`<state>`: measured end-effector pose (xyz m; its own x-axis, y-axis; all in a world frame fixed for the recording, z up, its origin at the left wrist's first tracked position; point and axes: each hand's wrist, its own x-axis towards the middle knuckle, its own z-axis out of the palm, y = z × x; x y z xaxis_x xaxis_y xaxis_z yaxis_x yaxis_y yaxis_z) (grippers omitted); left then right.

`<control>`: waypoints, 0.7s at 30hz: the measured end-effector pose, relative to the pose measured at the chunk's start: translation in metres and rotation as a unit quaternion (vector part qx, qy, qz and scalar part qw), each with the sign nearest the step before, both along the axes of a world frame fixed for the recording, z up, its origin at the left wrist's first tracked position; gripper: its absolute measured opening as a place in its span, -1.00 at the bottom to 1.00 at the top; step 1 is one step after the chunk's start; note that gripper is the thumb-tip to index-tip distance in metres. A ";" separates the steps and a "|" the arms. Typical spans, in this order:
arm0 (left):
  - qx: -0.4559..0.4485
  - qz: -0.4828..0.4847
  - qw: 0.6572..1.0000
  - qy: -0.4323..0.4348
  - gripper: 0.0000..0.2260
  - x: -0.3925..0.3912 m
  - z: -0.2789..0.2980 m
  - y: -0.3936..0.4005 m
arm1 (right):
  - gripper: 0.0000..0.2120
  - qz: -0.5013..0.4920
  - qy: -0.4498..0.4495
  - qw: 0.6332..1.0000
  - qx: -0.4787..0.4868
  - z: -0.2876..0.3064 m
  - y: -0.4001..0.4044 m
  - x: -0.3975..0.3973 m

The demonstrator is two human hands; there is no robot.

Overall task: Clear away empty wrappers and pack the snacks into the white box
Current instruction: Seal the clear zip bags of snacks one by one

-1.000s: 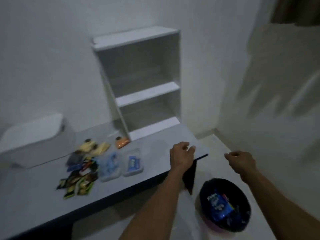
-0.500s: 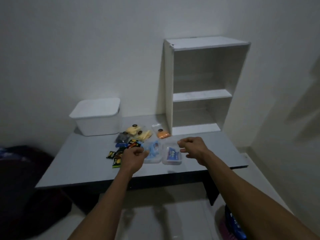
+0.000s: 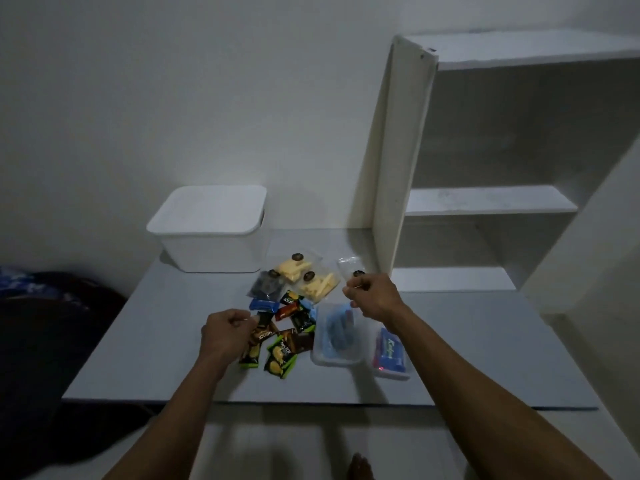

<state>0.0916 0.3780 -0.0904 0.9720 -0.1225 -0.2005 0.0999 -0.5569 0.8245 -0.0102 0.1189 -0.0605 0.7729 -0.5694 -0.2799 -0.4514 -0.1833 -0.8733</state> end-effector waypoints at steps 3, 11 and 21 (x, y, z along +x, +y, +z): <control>0.019 -0.017 1.000 0.005 -0.82 0.036 -0.007 -0.037 | -0.82 -0.020 0.016 0.999 -0.024 -0.026 -0.027 0.040; 0.073 -0.099 0.992 -0.025 -0.93 0.133 -0.034 -0.123 | -0.72 -0.045 0.041 0.996 -0.065 -0.078 -0.054 0.146; 0.106 -0.170 0.979 0.021 -0.48 0.261 -0.105 -0.207 | -0.51 -0.083 0.120 0.988 -0.048 -0.150 -0.063 0.263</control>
<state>0.3528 0.1706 -0.1953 0.8721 -0.3894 -0.2964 -0.0894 -0.7222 0.6859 0.2525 0.0560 -0.2100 0.5849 -0.7154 -0.3821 -0.6743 -0.1672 -0.7193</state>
